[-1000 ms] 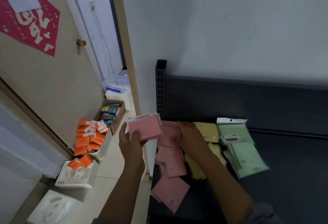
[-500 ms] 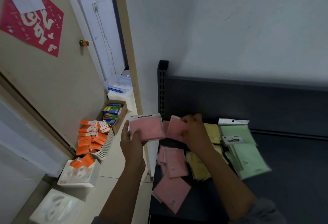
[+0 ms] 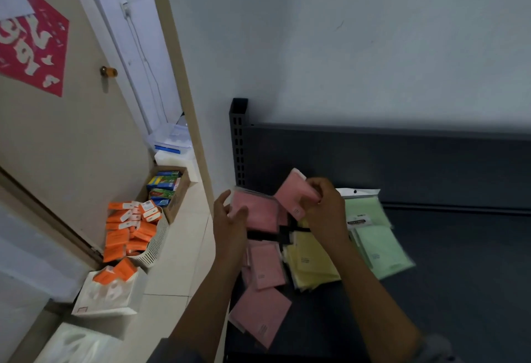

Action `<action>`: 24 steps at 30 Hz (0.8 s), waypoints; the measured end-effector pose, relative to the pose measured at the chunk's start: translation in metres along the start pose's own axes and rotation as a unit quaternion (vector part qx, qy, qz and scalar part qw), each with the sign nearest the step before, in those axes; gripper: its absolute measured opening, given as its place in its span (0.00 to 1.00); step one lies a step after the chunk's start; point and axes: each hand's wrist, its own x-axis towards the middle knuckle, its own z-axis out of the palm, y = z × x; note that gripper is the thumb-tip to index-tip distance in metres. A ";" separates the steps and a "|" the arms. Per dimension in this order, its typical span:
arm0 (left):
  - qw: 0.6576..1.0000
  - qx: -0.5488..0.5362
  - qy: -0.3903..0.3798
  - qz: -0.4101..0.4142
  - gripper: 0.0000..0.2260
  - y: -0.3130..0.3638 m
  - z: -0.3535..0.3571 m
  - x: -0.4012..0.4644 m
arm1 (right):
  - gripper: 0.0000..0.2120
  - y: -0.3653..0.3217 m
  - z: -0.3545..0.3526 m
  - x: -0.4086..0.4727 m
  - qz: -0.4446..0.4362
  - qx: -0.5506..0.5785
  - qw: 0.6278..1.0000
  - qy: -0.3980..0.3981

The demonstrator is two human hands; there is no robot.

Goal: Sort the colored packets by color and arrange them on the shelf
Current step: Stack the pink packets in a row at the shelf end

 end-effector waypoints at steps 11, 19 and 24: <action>0.967 0.204 -0.110 0.109 0.15 0.003 0.005 -0.001 | 0.13 0.002 0.003 -0.012 -0.005 0.018 1.000 -0.006; 0.974 0.197 -0.078 0.083 0.14 0.000 -0.023 -0.010 | 0.14 0.013 0.002 -0.034 0.054 0.094 0.992 -0.063; 0.959 0.243 -0.084 0.124 0.13 -0.012 -0.032 -0.013 | 0.14 0.012 0.014 -0.057 0.061 0.088 0.992 -0.066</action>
